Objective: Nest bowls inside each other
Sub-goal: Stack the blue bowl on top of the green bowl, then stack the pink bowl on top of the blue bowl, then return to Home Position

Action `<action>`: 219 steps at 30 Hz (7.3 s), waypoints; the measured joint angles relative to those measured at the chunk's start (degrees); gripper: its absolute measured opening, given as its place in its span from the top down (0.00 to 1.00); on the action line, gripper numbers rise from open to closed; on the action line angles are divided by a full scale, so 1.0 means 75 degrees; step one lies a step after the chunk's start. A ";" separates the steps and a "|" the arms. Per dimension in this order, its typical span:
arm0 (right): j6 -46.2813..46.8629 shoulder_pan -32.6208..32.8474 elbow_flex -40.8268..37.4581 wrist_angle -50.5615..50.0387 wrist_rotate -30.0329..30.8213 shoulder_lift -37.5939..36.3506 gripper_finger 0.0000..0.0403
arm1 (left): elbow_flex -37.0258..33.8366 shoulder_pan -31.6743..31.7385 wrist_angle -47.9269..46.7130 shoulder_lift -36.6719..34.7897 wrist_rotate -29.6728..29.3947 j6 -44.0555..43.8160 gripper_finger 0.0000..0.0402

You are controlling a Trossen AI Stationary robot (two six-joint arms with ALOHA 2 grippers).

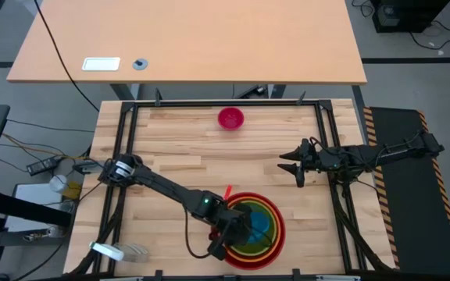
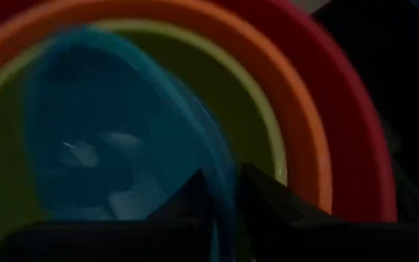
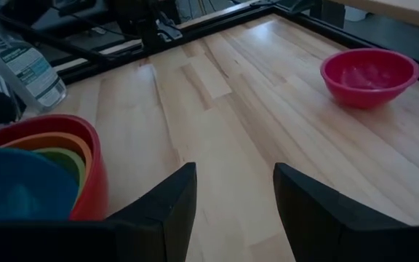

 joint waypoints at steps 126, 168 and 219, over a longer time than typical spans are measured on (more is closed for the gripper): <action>-0.0216 0.0354 -0.0198 0.1583 -0.0240 0.1181 0.53 | -0.2614 0.7109 0.1116 -0.0548 -0.1515 1.1626 0.72; -0.0221 0.0187 -0.0195 0.1482 -0.0546 0.0469 0.53 | -0.2504 0.0516 0.0676 -0.2538 -0.2989 0.5122 1.00; -0.0333 0.1101 -0.0198 0.0784 -0.0247 -0.0949 0.53 | -0.1392 0.1111 -0.1766 -0.2296 -0.1270 0.0048 0.62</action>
